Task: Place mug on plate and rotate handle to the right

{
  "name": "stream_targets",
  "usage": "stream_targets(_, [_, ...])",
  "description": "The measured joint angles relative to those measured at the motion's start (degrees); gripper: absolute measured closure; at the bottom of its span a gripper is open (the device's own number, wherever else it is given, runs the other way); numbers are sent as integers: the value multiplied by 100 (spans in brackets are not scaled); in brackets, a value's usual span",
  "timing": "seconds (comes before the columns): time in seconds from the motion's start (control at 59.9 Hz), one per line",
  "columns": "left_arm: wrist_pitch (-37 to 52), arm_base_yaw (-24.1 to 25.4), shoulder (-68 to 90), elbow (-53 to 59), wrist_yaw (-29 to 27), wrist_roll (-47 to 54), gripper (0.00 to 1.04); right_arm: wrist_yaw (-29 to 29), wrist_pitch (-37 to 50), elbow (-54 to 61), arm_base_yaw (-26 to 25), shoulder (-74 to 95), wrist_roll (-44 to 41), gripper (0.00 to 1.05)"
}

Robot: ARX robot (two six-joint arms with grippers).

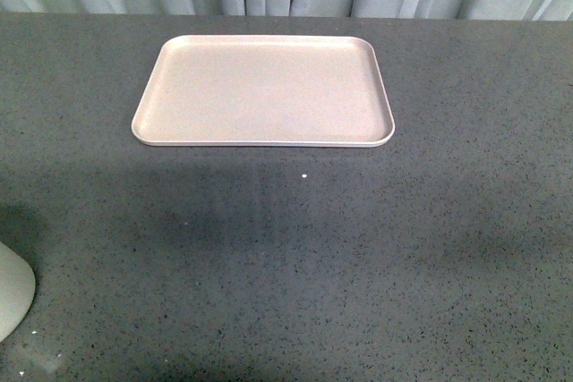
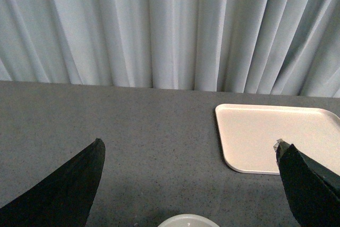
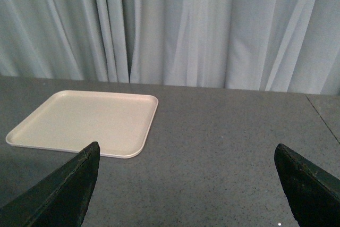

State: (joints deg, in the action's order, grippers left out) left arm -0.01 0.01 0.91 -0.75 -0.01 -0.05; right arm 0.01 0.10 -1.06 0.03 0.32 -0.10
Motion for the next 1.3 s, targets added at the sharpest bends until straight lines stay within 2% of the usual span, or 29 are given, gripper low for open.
stream_targets(0.584, [-81, 13, 52, -24, 66, -13, 9, 0, 0, 0, 0, 0, 0, 9])
stream_targets(0.634, [-1147, 140, 595, -470, 522, -33, 9, 4, 0, 0, 0, 0, 0, 9])
stream_targets(0.685, [-1727, 208, 1475, -914, 697, -15, 9, -4, 0, 0, 0, 0, 0, 9])
stream_targets(0.868, [-1117, 92, 3224, -1563, 686, 363, 9, 0, 0, 0, 0, 0, 0, 9])
stream_targets(1.069, [-890, 157, 4760, -2017, 750, 1001, 9, -2, 0, 0, 0, 0, 0, 9])
stream_targets(1.302, [-761, 184, 5541, -2175, 636, 1294, 9, -2, 0, 0, 0, 0, 0, 9])
